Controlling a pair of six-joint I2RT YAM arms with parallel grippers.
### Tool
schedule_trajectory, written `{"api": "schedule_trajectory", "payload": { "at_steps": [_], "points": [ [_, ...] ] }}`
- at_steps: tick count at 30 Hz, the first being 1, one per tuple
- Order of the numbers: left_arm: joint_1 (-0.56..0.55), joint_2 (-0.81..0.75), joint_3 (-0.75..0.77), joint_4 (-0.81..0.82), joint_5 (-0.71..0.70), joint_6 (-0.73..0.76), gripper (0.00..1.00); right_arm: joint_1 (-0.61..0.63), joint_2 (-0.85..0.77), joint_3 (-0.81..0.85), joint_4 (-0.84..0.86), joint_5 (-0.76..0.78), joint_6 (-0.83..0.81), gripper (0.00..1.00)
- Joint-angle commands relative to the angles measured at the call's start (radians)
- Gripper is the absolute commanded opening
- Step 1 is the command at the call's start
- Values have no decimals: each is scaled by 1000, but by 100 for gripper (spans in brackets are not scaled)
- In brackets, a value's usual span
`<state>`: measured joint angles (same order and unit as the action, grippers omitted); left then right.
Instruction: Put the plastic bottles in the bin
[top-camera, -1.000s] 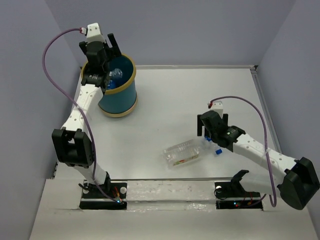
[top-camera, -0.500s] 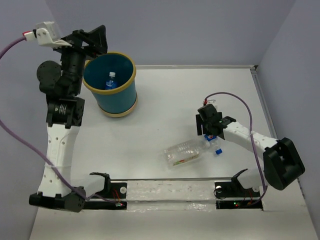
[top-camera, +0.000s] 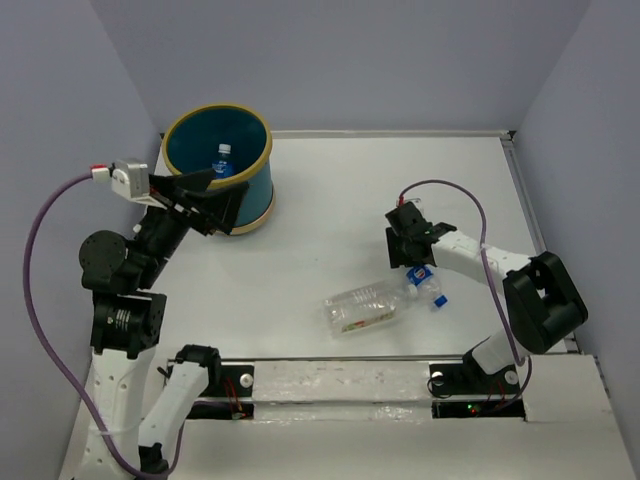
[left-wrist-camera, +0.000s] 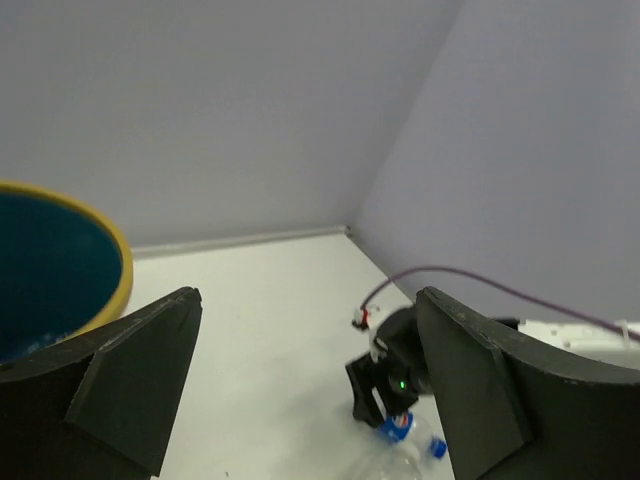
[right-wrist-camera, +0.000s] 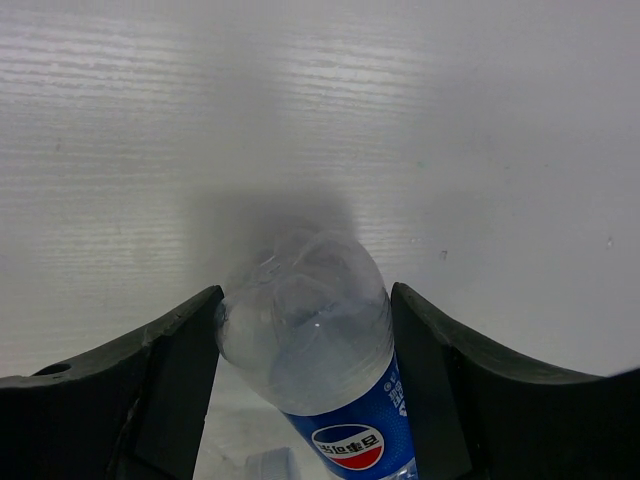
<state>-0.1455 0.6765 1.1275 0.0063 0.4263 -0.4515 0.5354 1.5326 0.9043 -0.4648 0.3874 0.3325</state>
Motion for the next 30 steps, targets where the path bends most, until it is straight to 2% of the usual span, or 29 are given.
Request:
{"api": "schedule_trajectory", "payload": {
  "at_steps": [1,6,10,13,14,15,16,18,21,22,26,30],
  "points": [
    [-8,-87,-122,-46,196,-9,99,-14,-12,77,-18,117,-39,43],
    [-8,-173,-202,-115,209,54,99,-14,-69,185,-44,199,-81,39],
    [-9,-209,-189,-141,164,105,99,-3,-164,359,-25,128,-118,37],
    [-14,-206,-123,-147,135,131,99,24,-212,478,164,-66,-84,40],
    [-17,-206,-104,-152,125,145,99,25,-212,502,233,-217,-54,40],
    [-20,-206,-69,-157,102,151,99,25,-200,516,380,-285,-20,41],
    [-31,-207,-54,-160,94,155,99,25,-178,534,452,-409,64,41],
    [-37,-212,-35,-161,83,162,99,58,-79,615,654,-501,140,42],
    [-42,-219,-43,-164,88,159,99,109,68,744,799,-536,203,43],
    [-43,-227,-58,-167,89,157,99,136,183,865,857,-548,220,43],
    [-46,-241,-83,-178,80,157,99,170,464,1177,965,-581,301,43],
    [-68,-253,-74,-201,51,172,99,195,719,1508,989,-581,369,44]
  ]
}}
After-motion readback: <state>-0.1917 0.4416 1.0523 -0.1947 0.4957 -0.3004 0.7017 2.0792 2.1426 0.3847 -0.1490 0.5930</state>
